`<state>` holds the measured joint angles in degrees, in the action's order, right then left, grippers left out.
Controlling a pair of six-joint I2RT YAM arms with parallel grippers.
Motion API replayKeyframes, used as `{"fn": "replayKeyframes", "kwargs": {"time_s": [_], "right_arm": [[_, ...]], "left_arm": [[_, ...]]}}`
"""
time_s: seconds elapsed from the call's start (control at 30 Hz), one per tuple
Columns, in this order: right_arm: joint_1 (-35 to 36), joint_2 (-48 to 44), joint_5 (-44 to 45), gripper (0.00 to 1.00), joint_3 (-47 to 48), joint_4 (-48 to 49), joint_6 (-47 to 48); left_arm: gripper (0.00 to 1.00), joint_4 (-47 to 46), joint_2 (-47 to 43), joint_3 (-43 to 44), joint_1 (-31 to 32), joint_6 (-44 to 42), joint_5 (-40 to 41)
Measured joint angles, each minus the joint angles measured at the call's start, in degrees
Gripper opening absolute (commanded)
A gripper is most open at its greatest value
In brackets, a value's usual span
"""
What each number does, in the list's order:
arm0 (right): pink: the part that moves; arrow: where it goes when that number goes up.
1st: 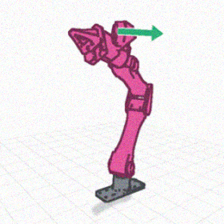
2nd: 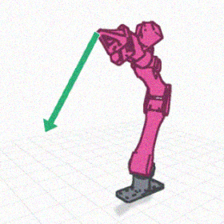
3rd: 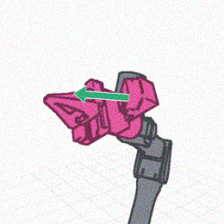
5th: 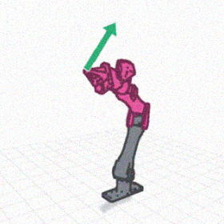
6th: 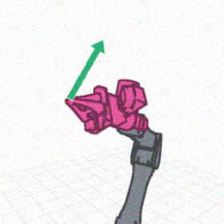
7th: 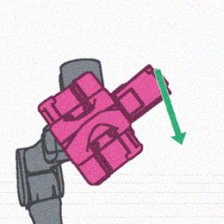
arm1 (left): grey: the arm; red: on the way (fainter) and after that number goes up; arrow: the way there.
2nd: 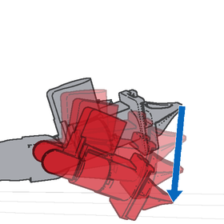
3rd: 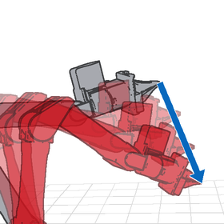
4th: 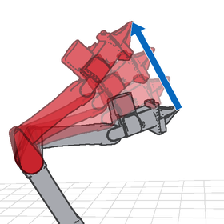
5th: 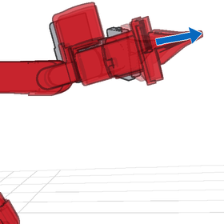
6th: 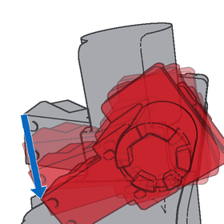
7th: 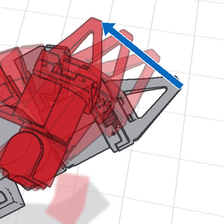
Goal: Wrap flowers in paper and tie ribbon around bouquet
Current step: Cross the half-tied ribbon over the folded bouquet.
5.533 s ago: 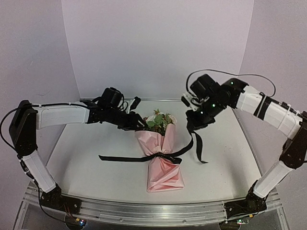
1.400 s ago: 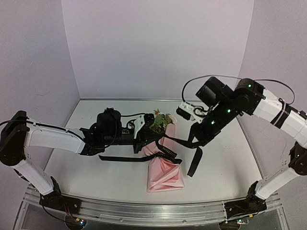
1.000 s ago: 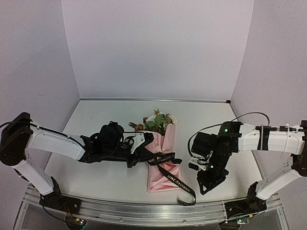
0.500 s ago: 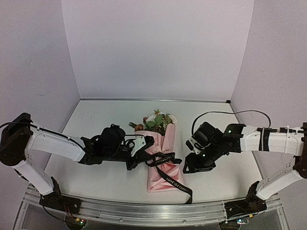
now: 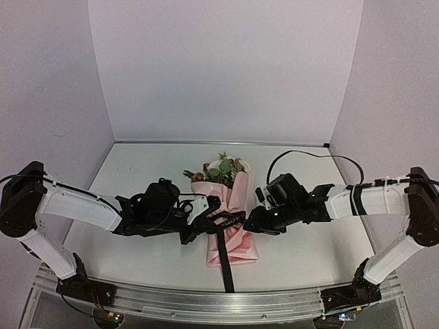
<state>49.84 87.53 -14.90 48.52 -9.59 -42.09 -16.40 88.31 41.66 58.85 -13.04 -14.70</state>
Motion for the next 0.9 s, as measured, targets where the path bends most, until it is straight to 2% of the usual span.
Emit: {"fn": "replayKeyframes", "kwargs": {"time_s": [0.17,0.5,0.9], "right_arm": [[0.0,-1.4,0.0,0.47,-1.7,1.9,0.3],[-0.7,-4.0,0.8,0.4,-3.0,3.6,1.1],[-2.0,-3.9,0.9,0.39,-6.2,9.8,-0.7]], "left_arm": [[0.0,0.2,0.0,0.2,0.0,0.0,0.0],[0.0,0.5,0.0,0.4,0.0,0.0,0.5],[0.0,0.5,-0.2,0.4,0.0,0.0,1.2]]}}
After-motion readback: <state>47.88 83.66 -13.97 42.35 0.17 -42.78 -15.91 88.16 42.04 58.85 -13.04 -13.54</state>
